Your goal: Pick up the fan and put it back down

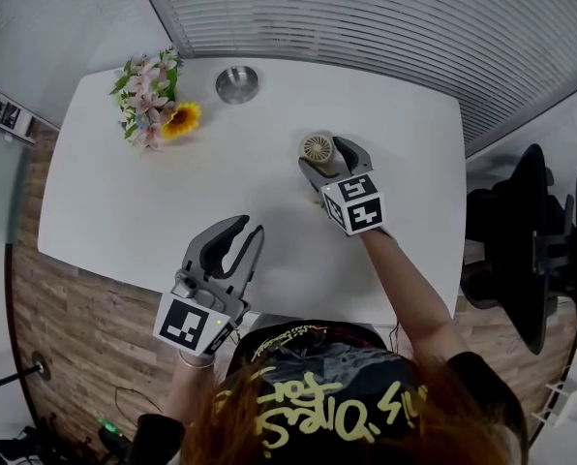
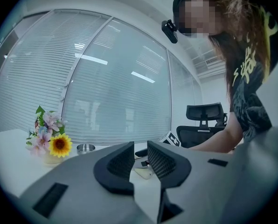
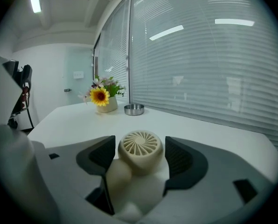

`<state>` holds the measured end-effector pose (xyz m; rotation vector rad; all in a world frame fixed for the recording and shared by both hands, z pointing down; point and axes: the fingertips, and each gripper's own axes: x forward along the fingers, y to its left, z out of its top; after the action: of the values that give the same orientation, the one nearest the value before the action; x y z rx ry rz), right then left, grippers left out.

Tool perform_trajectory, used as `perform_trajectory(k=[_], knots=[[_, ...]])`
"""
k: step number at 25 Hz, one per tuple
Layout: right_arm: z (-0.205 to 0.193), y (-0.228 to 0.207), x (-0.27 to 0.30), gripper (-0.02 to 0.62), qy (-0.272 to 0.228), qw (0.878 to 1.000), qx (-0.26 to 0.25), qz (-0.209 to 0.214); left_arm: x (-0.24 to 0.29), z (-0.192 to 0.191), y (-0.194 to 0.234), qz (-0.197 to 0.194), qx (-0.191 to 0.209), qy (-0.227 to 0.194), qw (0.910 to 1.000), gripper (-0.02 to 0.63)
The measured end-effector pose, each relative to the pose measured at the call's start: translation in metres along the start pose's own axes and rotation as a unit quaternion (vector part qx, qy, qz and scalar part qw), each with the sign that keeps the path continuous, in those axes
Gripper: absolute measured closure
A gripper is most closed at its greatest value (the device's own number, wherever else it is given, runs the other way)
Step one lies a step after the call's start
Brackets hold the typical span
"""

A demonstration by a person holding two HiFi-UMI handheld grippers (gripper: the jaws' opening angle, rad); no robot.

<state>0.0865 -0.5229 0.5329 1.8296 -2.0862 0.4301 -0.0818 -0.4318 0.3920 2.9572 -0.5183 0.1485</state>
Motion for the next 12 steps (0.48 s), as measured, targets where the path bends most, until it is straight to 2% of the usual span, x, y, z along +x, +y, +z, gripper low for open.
perform_trajectory(k=[5, 12], knots=[[0.005, -0.001, -0.008, 0.279, -0.010, 1.000, 0.007, 0.021, 0.006, 0.008, -0.017, 0.011, 0.011, -0.010, 0.9998, 0.532], [0.032, -0.002, -0.056, 0.279, -0.066, 0.997, 0.008, 0.042, 0.010, 0.013, -0.054, 0.017, 0.018, -0.002, 0.9997, 0.532]])
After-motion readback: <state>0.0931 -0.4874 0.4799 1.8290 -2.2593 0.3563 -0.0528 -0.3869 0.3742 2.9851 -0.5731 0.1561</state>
